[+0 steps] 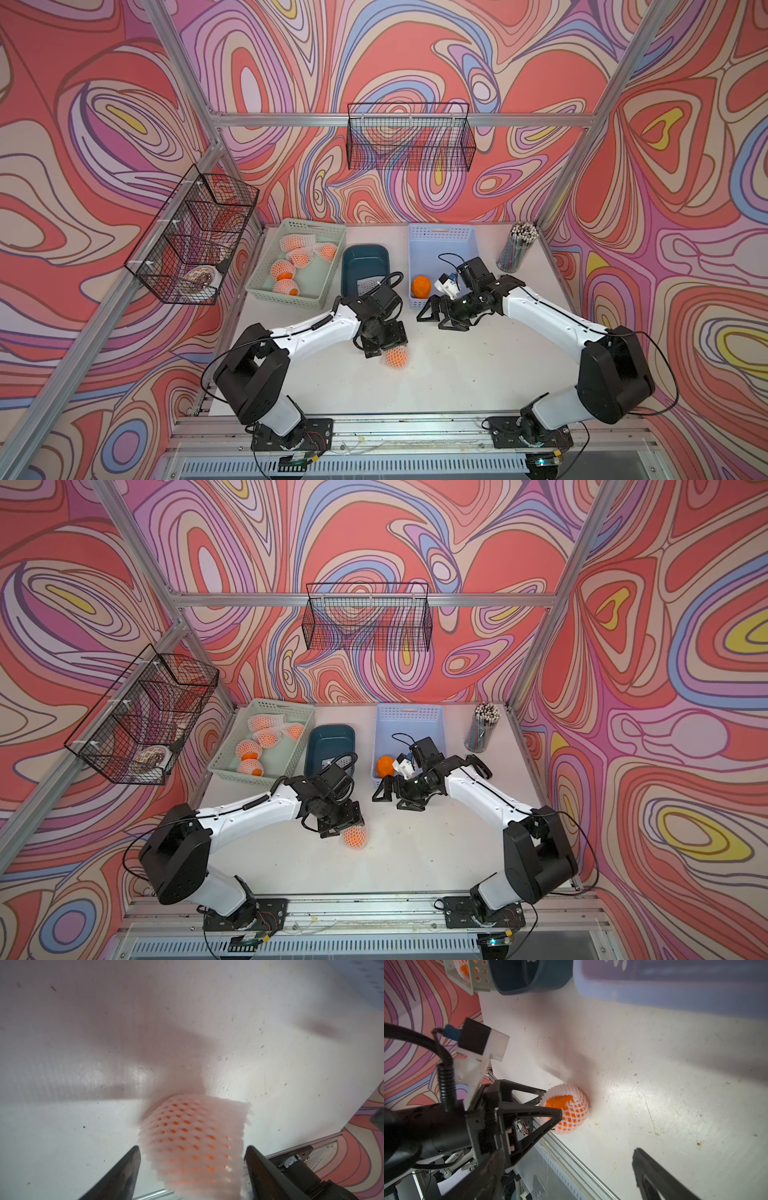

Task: Remove foam nets from oranges
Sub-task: Place the orange at the center of the board, then remove the foam net from the orange.

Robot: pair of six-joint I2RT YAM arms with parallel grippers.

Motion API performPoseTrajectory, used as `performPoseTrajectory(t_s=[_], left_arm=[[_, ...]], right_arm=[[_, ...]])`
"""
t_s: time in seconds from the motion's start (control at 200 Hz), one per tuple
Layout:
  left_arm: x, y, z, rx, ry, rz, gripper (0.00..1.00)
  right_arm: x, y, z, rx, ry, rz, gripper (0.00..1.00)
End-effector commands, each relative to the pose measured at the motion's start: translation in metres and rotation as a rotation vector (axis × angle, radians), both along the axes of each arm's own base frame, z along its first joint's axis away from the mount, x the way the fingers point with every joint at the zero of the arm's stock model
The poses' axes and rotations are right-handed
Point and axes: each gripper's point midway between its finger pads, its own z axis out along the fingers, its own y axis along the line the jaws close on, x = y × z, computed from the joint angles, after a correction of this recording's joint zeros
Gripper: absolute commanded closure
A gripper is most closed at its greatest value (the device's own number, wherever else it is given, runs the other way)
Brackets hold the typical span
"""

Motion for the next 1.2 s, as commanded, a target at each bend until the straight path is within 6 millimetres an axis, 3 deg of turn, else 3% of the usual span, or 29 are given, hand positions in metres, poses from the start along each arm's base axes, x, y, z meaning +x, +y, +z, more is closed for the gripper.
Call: performPoseTrajectory(t_s=[0.0,0.16,0.28,0.451,0.641,0.836,1.197], left_arm=[[-0.004,0.013,0.023,-0.006,-0.051,0.044,0.15],[-0.014,0.021,0.040,-0.068,-0.085,0.067,0.13],[-0.020,0.026,0.032,-0.078,-0.069,0.084,0.14],[-0.011,0.020,0.029,-0.159,-0.119,0.079,0.19],[-0.004,0.021,0.023,-0.207,-0.146,0.040,0.22],[0.002,0.017,0.033,-0.296,-0.190,0.005,0.29],[0.004,0.008,0.018,-0.288,-0.168,-0.075,0.41]], right_arm=[[-0.009,0.001,0.005,0.013,-0.005,0.008,0.02],[-0.019,0.004,0.000,0.023,0.021,0.014,0.02],[-0.024,0.010,-0.003,0.031,0.035,0.026,0.02],[-0.031,0.024,-0.010,0.043,0.058,0.058,0.04],[-0.035,0.038,-0.027,0.056,0.086,0.069,0.15],[-0.031,0.051,-0.037,0.071,0.085,0.066,0.21],[-0.033,0.069,-0.061,0.069,0.119,0.081,0.39]])
